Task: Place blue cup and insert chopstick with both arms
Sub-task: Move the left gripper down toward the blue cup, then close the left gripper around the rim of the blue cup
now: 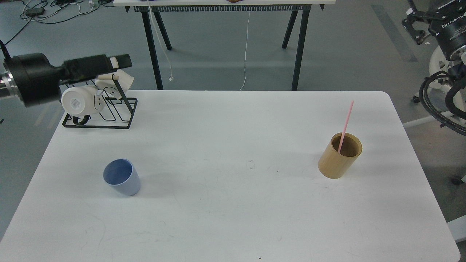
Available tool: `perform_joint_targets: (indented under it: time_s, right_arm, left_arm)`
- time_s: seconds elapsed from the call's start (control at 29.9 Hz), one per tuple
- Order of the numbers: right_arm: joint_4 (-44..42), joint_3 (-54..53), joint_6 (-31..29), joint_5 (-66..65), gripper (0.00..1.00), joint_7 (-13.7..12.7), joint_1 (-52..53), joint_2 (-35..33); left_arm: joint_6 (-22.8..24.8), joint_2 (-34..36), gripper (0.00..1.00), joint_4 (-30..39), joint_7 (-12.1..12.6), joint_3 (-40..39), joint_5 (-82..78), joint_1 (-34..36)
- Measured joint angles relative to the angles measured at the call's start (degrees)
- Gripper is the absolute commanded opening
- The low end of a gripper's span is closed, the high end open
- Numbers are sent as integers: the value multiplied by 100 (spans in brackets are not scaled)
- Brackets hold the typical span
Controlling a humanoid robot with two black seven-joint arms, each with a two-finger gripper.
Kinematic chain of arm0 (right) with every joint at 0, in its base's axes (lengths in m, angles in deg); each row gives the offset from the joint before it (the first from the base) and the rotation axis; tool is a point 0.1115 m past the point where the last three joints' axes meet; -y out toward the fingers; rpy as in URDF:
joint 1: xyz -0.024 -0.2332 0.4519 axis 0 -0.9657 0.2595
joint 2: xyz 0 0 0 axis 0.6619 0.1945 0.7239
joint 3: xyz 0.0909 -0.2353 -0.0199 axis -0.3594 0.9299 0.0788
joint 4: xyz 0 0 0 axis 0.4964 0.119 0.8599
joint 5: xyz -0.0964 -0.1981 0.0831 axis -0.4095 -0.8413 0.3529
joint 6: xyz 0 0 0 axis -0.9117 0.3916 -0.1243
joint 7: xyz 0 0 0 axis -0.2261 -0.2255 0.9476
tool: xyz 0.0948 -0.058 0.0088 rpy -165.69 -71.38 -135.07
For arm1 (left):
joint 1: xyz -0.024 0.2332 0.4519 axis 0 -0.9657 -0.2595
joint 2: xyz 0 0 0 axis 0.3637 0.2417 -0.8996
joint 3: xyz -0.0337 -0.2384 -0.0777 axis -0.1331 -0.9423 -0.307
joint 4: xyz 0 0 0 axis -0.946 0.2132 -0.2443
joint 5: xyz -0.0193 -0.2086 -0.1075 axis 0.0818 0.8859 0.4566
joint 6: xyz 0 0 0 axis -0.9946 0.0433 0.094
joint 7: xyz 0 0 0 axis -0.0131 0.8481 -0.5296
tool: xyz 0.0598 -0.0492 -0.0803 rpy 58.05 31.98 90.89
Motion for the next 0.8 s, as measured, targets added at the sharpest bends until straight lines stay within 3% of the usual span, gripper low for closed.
perform_joint_targets:
  time_s: [0.13,0.33,0.8]
  right_arm:
    - [91,-202,0,3,99,0,-142,-175]
    - [127,-277,0,3,99,0,-266,-265]
    - [123,-301,0,3,99,0,-323,-303]
  left_arm:
    - [-57,189,83,120,-2,725,-1636,-43]
    - [-974,278,78,-180,-17,1655,-3388,-63]
    - [-1054,-574,52,-1184,-34,1907,-3671,-93]
